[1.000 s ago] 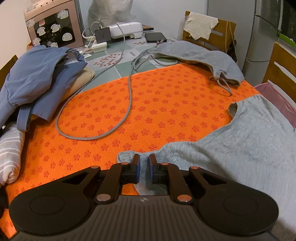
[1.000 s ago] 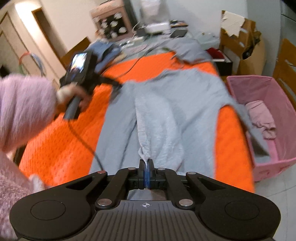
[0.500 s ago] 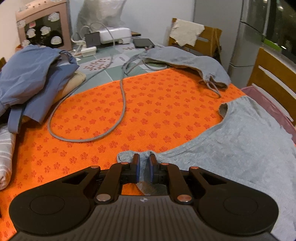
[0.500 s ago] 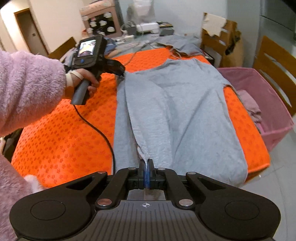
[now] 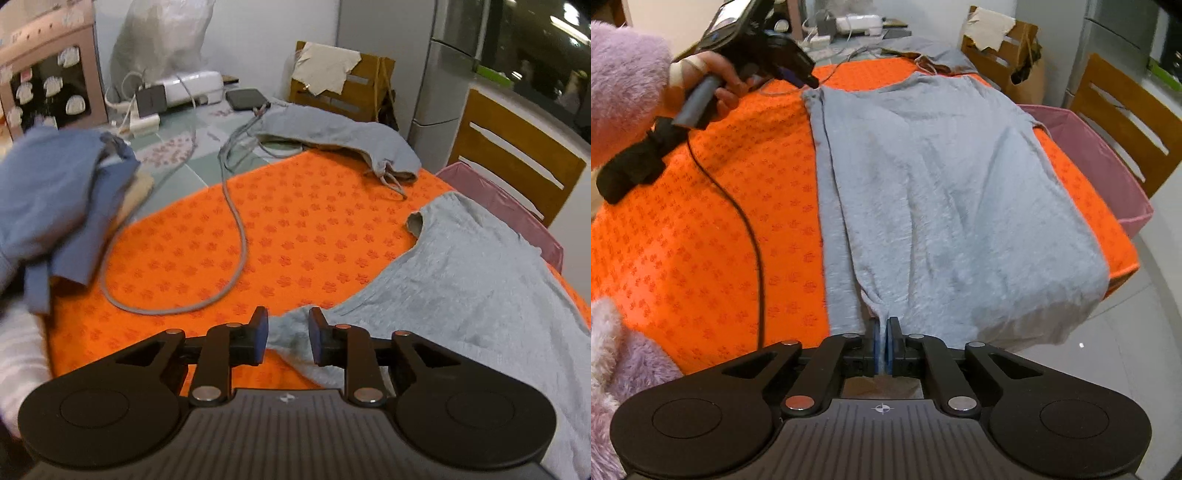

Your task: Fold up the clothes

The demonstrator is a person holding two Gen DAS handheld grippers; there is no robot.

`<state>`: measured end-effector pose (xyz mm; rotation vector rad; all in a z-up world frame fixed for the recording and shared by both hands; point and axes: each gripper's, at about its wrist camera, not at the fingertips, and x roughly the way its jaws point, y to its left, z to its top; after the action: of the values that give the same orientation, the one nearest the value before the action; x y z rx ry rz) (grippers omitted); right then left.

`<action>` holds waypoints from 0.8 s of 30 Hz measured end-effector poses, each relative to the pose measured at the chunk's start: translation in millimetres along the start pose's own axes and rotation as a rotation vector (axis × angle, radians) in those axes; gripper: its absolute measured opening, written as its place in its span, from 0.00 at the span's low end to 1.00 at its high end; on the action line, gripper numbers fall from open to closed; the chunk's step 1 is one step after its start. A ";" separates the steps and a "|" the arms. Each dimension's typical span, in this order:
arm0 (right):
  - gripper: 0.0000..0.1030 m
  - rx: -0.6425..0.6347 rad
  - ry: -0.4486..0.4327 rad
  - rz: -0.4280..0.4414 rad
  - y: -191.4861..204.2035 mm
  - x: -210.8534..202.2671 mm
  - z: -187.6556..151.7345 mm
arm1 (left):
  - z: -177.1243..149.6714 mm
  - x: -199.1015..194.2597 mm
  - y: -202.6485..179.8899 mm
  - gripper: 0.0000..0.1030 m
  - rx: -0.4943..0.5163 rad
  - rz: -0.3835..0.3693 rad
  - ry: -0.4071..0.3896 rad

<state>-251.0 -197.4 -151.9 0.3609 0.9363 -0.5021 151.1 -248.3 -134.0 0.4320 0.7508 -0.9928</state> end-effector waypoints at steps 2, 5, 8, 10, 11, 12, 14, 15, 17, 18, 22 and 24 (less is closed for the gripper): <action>0.17 0.072 -0.014 0.011 -4.9 -6.6 -6.6 | 0.4 -13.5 1.3 0.26 0.009 -0.007 -0.017; 0.19 0.203 -0.053 0.005 -14.8 -25.0 -18.0 | -1.4 -31.7 -4.9 0.26 0.017 -0.058 -0.024; 0.23 0.340 -0.081 -0.036 -30.4 -35.6 -31.8 | -7.4 -35.5 -19.4 0.28 0.024 -0.116 0.024; 0.24 0.437 -0.093 -0.047 -40.1 -36.1 -41.8 | -12.5 -33.4 -26.5 0.28 -0.012 -0.154 0.062; 0.24 0.485 -0.099 -0.052 -44.9 -36.1 -46.7 | -15.3 -30.9 -29.1 0.28 -0.042 -0.170 0.083; 0.25 0.519 -0.107 -0.056 -47.7 -35.5 -50.5 | -17.7 -28.4 -31.3 0.28 -0.067 -0.181 0.098; 0.26 0.576 -0.121 -0.062 -51.1 -34.4 -56.4 | -22.1 -23.7 -35.6 0.28 -0.106 -0.191 0.119; 0.28 0.605 -0.125 -0.070 -53.0 -33.8 -58.9 | -24.4 -21.3 -37.7 0.28 -0.125 -0.195 0.129; 0.28 0.658 -0.138 -0.080 -57.2 -35.0 -63.6 | -28.0 -16.5 -40.4 0.28 -0.153 -0.198 0.151; 0.28 0.685 -0.144 -0.084 -59.4 -35.7 -65.9 | -29.0 -13.7 -40.3 0.28 -0.168 -0.200 0.159; 0.29 0.734 -0.151 -0.097 -63.7 -39.6 -75.3 | -32.2 -10.6 -39.5 0.28 -0.211 -0.198 0.159; 0.29 0.728 -0.135 -0.101 -63.0 -39.3 -78.8 | -32.9 -9.1 -38.6 0.28 -0.230 -0.193 0.155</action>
<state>-358.1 -200.2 -167.2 0.9259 0.6157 -0.9477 102.4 -241.0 -149.4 0.2408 1.0502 -1.0462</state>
